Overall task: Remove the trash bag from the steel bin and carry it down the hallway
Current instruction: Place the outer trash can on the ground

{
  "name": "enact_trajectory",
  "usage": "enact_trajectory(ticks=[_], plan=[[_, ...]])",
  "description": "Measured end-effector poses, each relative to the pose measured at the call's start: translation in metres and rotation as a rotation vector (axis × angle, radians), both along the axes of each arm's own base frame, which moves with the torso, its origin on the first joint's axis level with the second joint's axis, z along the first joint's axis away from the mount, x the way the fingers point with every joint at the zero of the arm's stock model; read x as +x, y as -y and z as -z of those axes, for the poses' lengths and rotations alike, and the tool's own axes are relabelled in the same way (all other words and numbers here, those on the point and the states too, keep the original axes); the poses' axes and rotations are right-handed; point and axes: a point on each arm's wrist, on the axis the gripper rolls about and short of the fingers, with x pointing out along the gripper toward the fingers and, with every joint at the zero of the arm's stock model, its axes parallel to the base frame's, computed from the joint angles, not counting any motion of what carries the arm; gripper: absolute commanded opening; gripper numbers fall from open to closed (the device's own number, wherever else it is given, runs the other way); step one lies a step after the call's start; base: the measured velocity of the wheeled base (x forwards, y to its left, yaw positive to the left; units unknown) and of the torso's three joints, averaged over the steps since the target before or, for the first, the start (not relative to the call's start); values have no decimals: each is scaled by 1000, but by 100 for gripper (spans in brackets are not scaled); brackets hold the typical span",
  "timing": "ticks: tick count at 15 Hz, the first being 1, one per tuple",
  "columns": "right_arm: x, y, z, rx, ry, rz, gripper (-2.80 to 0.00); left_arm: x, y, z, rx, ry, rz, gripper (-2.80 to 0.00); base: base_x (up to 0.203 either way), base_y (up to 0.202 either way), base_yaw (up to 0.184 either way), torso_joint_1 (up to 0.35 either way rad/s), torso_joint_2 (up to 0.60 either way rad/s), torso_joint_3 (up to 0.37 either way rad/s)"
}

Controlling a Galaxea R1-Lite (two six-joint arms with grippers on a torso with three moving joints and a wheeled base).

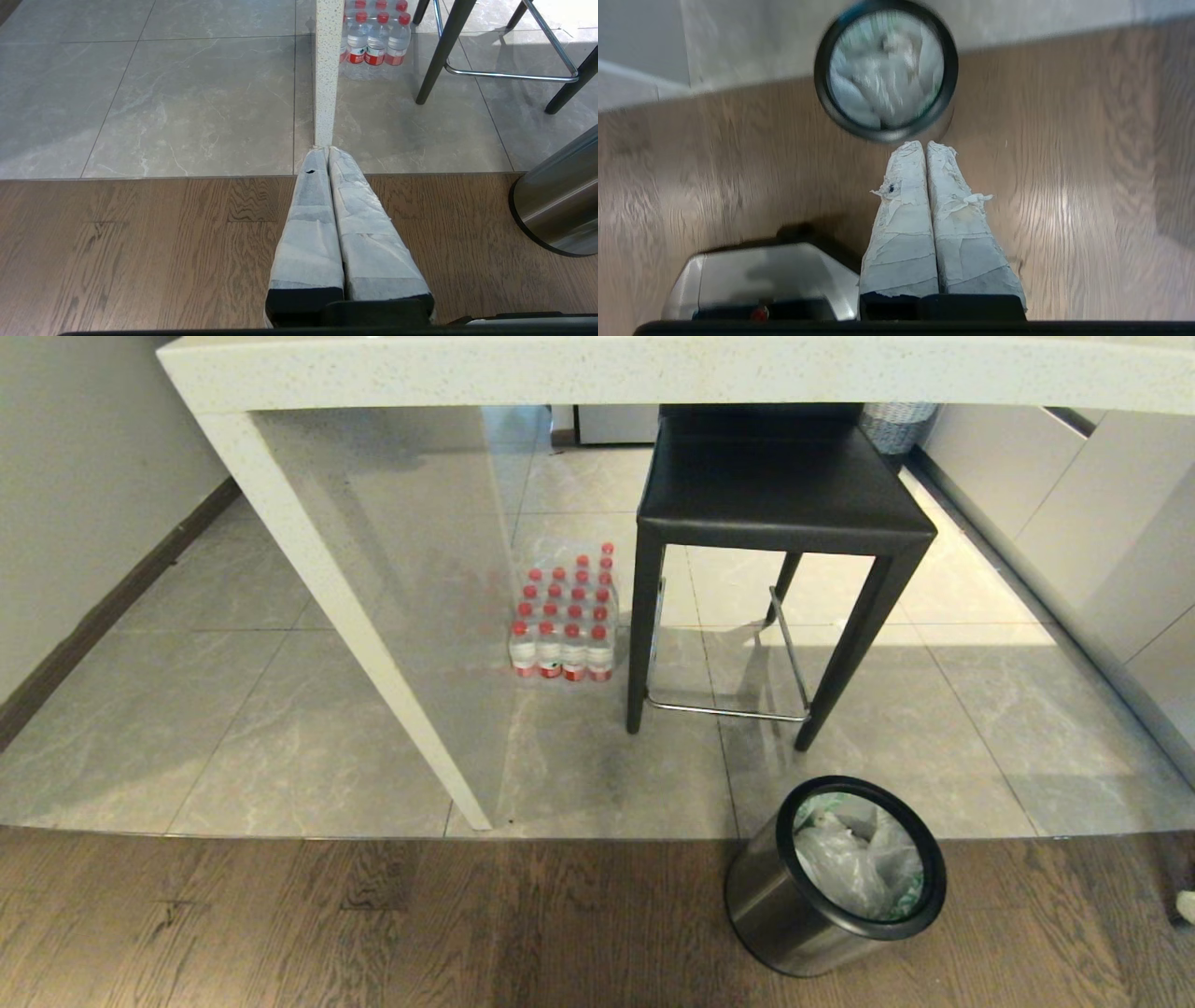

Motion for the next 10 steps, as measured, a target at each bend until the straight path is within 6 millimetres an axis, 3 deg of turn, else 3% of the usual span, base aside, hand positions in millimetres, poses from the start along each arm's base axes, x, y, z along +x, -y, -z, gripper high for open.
enact_trajectory(ticks=[6,10], plan=[[11,0,8,9,-77,-10,-280,0,0,0,4,2,-1,-280,0,0,0,0,0,-11],[23,0,22,36,-178,7,-280,0,0,0,3,3,0,-280,0,0,0,4,3,-163]])
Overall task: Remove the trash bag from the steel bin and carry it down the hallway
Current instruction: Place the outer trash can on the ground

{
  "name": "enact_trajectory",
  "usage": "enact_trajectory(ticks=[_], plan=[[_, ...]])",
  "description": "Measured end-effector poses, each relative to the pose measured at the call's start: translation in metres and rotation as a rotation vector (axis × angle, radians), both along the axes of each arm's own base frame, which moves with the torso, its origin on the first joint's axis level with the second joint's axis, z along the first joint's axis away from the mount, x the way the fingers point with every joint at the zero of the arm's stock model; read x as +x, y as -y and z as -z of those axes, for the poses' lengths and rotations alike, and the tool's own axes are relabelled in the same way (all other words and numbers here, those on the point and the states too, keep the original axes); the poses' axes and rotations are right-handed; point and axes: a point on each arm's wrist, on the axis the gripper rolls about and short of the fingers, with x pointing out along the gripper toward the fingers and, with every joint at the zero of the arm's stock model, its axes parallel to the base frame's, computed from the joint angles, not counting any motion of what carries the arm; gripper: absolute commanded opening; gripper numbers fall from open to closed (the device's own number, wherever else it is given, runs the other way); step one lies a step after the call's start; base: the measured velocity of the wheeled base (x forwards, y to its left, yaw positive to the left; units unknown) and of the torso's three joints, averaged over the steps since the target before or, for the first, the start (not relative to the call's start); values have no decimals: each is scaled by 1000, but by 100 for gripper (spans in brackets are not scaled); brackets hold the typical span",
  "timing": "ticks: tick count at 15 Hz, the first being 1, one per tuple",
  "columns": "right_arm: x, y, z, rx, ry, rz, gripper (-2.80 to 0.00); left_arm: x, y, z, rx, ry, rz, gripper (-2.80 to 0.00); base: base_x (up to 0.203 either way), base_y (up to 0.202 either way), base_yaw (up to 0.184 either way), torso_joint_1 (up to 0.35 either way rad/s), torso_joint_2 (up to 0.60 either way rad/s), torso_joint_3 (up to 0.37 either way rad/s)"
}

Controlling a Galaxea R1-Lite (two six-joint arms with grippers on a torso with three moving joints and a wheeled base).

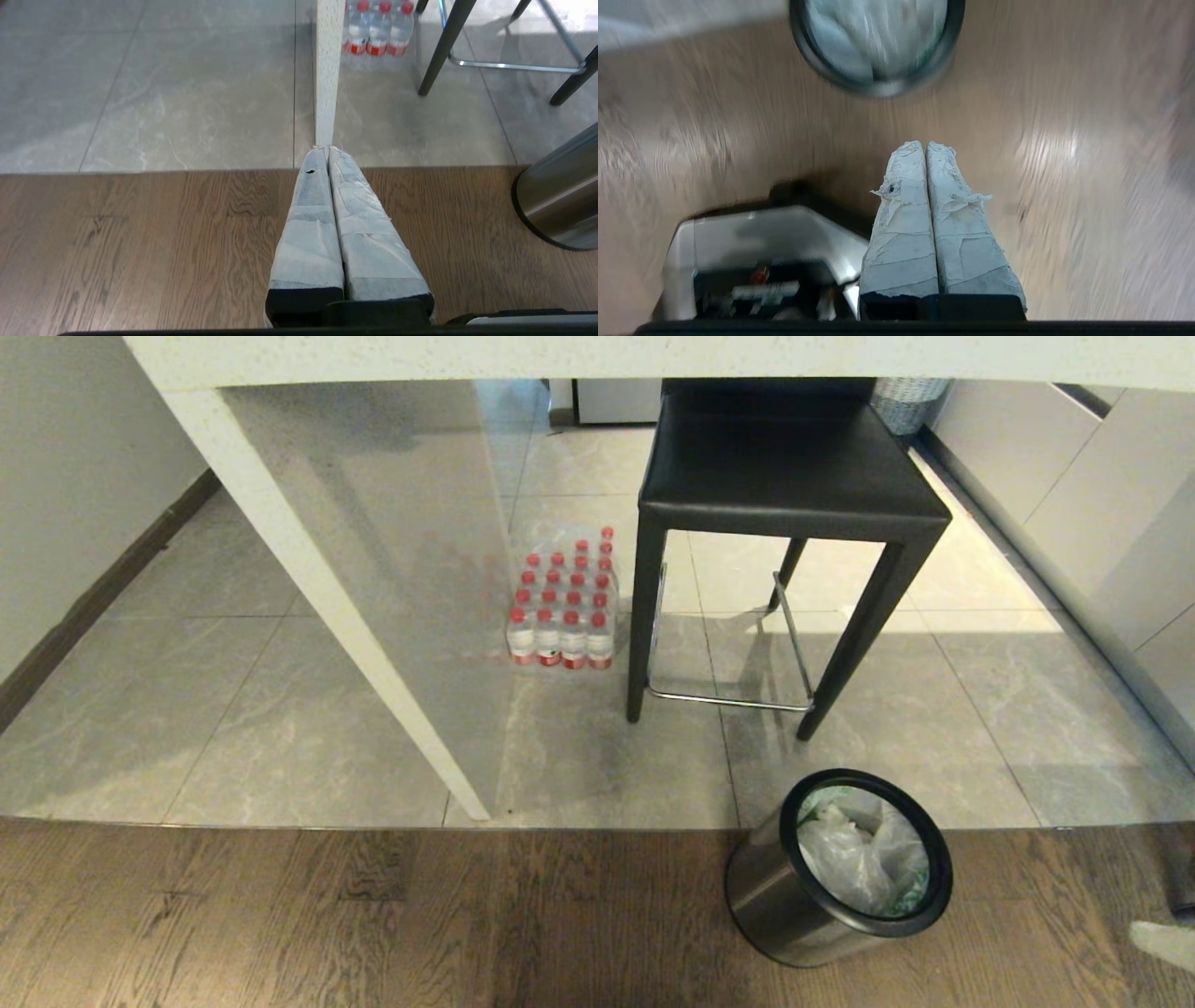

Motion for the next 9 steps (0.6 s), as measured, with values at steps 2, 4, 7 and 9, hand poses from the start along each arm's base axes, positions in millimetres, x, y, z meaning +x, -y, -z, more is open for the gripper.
enact_trajectory(ticks=[2,4,7,9], plan=[[9,0,9,17,-72,8,-280,0,0,0,-1,0,0,-280,0,0,0,3,1,-193],[18,0,17,24,-137,11,-280,0,0,0,0,0,0,-280,0,0,0,4,4,-197],[31,0,23,32,-155,3,-280,0,0,0,0,0,0,-280,0,0,0,4,2,-199],[42,-1,27,40,-125,-5,-280,0,0,0,1,-1,0,-280,0,0,0,2,3,-199]])
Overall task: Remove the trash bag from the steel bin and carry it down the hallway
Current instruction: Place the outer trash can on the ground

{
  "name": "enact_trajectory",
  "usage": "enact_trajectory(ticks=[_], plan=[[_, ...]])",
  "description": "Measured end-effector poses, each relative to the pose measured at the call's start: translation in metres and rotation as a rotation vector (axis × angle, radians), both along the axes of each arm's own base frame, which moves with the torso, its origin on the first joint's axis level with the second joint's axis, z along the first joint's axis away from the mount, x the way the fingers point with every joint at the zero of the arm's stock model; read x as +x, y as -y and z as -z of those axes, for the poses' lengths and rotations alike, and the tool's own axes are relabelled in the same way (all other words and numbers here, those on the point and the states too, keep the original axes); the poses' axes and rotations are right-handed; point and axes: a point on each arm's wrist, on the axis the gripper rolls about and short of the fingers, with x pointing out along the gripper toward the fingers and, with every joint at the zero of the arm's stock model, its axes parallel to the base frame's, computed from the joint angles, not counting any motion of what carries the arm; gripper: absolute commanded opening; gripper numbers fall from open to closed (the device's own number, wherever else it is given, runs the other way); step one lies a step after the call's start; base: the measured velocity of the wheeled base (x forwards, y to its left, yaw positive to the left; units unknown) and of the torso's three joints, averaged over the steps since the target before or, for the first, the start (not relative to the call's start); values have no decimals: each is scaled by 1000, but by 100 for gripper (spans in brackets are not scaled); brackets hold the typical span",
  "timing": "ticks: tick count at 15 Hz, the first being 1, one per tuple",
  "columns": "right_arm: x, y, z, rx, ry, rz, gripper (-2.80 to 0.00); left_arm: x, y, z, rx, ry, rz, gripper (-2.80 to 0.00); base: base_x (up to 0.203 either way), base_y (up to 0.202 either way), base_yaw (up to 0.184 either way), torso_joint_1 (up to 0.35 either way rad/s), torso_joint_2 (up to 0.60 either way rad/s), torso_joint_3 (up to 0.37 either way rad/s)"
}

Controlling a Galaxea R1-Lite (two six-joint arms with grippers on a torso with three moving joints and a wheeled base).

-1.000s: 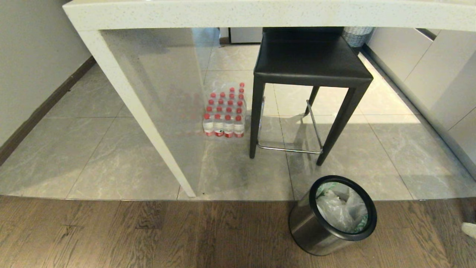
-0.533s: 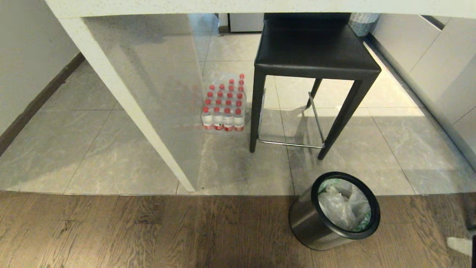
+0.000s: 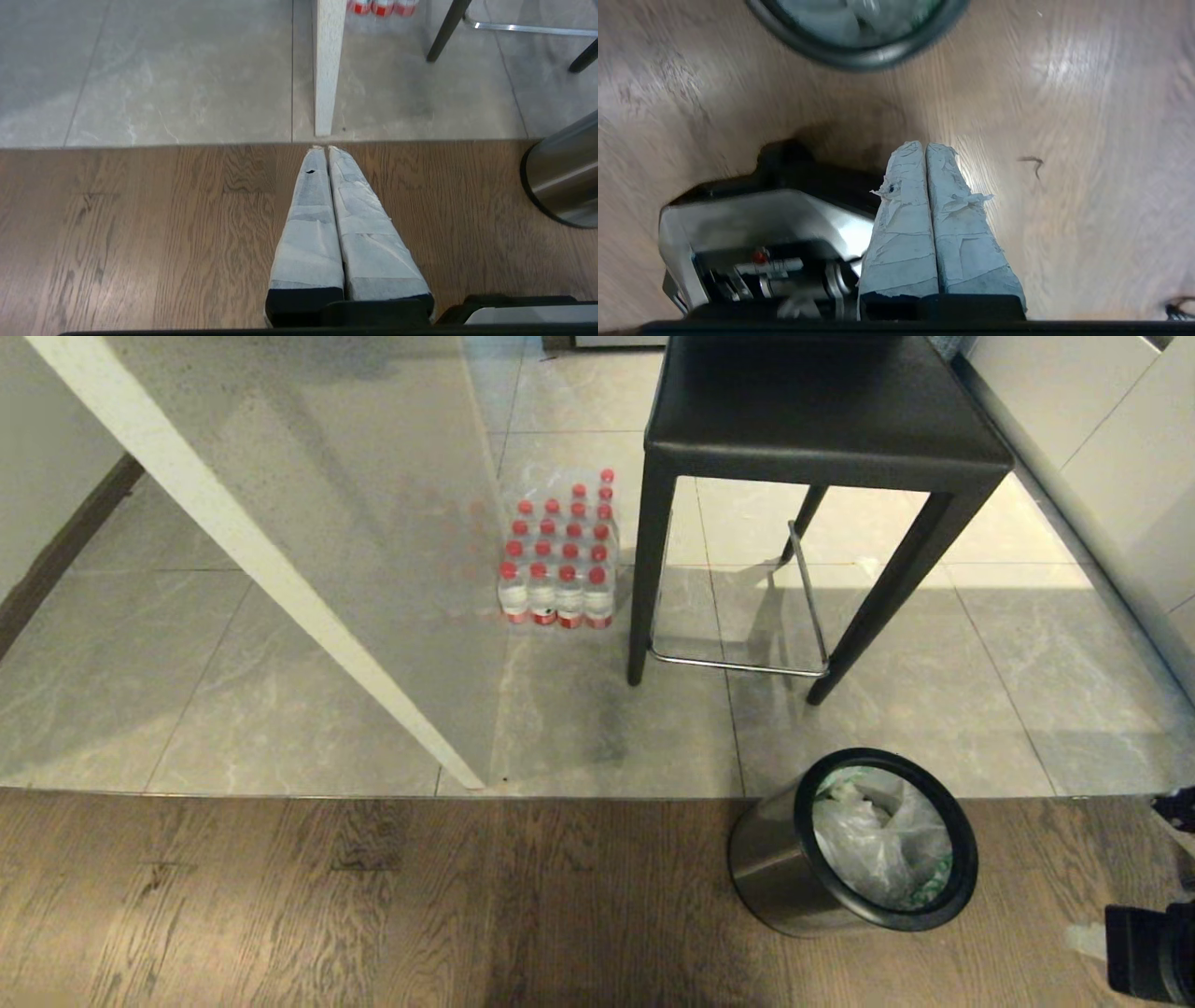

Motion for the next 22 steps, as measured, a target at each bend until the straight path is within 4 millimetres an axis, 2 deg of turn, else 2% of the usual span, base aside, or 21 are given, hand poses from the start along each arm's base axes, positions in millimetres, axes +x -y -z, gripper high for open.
enact_trajectory(ticks=[10,11,18,22], plan=[[77,4,46,-39,35,41,-280,0,0,0,-4,0,0,-280,0,0,0,1,1,-42],[85,6,51,-44,54,52,0,0,0,0,-4,0,-1,-280,0,0,0,0,0,0],[107,13,80,-149,145,126,0,0,0,0,-4,0,-1,-280,0,0,0,0,0,0],[108,13,96,-115,131,156,0,0,0,0,-4,0,-1,-280,0,0,0,0,0,0]])
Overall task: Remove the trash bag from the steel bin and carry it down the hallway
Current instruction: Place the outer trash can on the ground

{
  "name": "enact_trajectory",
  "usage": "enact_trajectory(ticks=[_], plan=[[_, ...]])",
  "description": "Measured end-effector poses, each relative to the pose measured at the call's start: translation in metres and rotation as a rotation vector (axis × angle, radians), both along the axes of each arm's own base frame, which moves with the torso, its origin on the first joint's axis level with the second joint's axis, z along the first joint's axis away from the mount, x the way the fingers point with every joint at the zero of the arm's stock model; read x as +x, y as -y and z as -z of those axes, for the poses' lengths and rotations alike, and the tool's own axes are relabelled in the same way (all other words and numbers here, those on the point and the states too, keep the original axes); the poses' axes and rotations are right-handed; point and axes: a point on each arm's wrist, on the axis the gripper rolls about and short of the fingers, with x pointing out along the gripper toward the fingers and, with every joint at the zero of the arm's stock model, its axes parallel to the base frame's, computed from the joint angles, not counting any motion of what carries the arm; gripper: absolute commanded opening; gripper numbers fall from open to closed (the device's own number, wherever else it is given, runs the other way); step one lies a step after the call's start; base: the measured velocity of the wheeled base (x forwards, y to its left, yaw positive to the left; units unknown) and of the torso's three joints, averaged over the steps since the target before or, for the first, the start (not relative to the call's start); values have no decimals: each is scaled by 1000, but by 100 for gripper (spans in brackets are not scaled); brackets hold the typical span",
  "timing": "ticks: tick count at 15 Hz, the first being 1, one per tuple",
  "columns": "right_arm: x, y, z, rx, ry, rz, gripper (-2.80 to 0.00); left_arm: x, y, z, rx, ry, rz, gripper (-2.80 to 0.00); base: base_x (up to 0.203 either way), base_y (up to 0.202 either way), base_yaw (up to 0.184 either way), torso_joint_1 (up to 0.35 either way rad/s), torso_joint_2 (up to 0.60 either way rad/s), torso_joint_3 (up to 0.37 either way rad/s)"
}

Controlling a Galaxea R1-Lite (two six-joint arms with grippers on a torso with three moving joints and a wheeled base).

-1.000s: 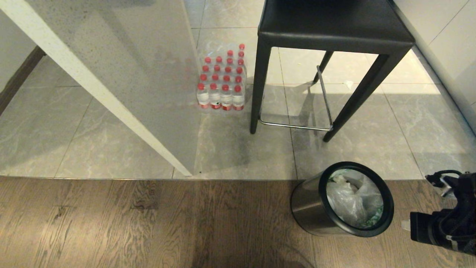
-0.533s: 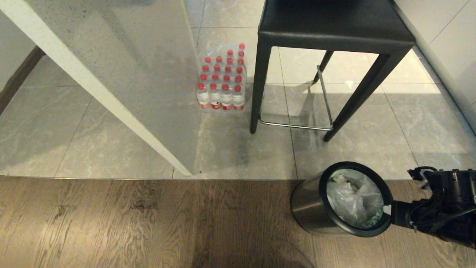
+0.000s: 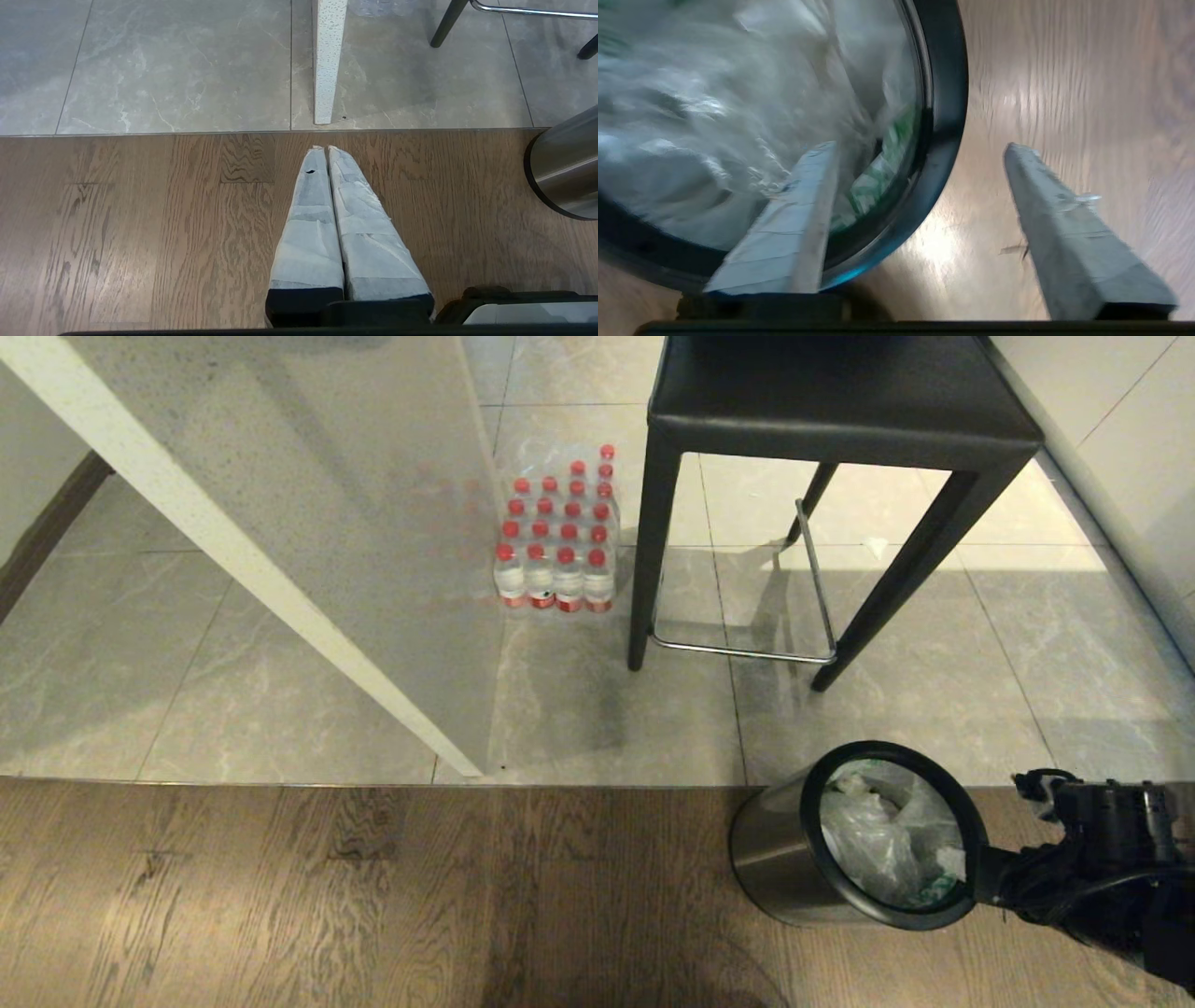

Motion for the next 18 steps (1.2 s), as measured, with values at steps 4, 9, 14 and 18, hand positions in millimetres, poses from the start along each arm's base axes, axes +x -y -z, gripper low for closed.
enact_trajectory(ticks=[4,9,14,18], plan=[[17,1,19,19,63,19,-280,0,0,0,0,0,0,-280,0,0,0,0,0,0],[19,7,47,13,122,-6,-280,0,0,0,1,0,0,-280,0,0,0,0,0,0],[13,15,44,-3,115,17,-280,0,0,0,1,0,1,-280,0,0,0,0,0,0],[11,17,24,-44,183,4,-280,0,0,0,0,0,0,-280,0,0,0,0,0,0]])
